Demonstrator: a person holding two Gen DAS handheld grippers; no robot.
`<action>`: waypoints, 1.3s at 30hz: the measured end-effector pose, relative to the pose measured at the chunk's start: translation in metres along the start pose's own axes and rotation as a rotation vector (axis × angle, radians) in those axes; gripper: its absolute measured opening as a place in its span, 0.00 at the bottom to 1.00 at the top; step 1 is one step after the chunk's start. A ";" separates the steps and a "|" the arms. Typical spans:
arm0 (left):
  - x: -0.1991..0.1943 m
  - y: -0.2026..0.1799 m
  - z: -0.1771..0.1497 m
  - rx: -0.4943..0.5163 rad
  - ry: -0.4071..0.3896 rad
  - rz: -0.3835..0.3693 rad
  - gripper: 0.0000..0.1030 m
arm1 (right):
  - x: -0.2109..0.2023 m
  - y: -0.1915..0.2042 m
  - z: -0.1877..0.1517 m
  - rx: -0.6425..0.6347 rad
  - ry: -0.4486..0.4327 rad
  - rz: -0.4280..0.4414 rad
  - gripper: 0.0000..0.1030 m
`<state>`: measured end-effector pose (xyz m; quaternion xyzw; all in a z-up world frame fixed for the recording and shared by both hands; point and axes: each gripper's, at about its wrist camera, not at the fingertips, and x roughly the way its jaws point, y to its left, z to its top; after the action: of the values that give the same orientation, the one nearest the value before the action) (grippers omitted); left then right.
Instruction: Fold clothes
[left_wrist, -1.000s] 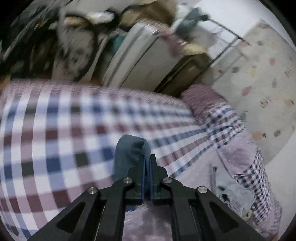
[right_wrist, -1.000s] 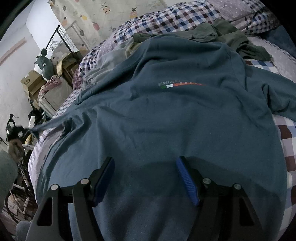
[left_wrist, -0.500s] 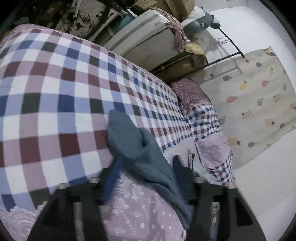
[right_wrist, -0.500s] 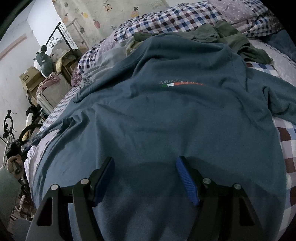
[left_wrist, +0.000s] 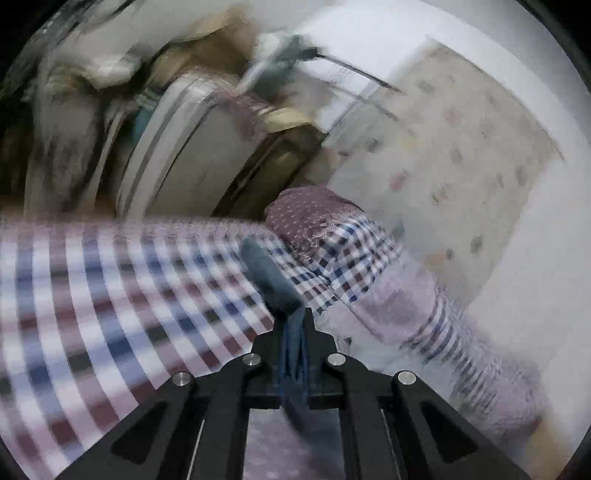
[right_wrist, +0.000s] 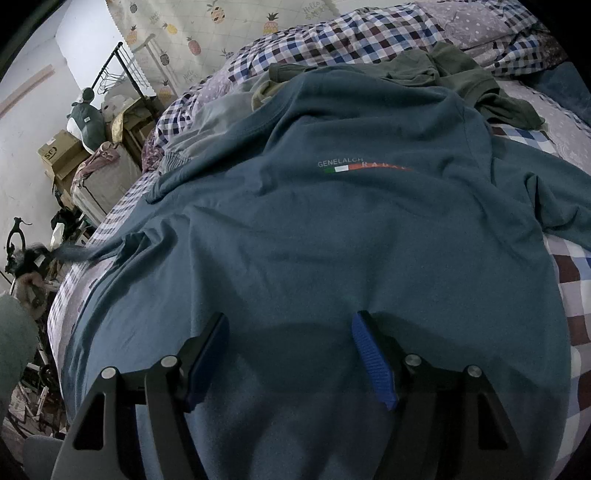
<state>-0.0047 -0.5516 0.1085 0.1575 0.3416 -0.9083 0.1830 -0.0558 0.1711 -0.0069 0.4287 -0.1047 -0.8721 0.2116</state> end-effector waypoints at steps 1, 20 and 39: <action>0.009 0.017 -0.004 -0.052 0.056 0.074 0.06 | 0.000 0.000 0.000 0.000 0.001 0.000 0.71; 0.017 0.106 -0.048 -0.283 0.195 0.178 0.78 | 0.000 0.002 0.000 -0.011 0.000 -0.008 0.71; 0.007 -0.305 -0.104 0.341 0.193 -0.466 0.04 | -0.001 -0.001 -0.001 0.008 -0.005 0.009 0.71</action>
<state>-0.1284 -0.2687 0.2028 0.1888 0.2271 -0.9509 -0.0926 -0.0551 0.1724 -0.0074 0.4268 -0.1105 -0.8718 0.2136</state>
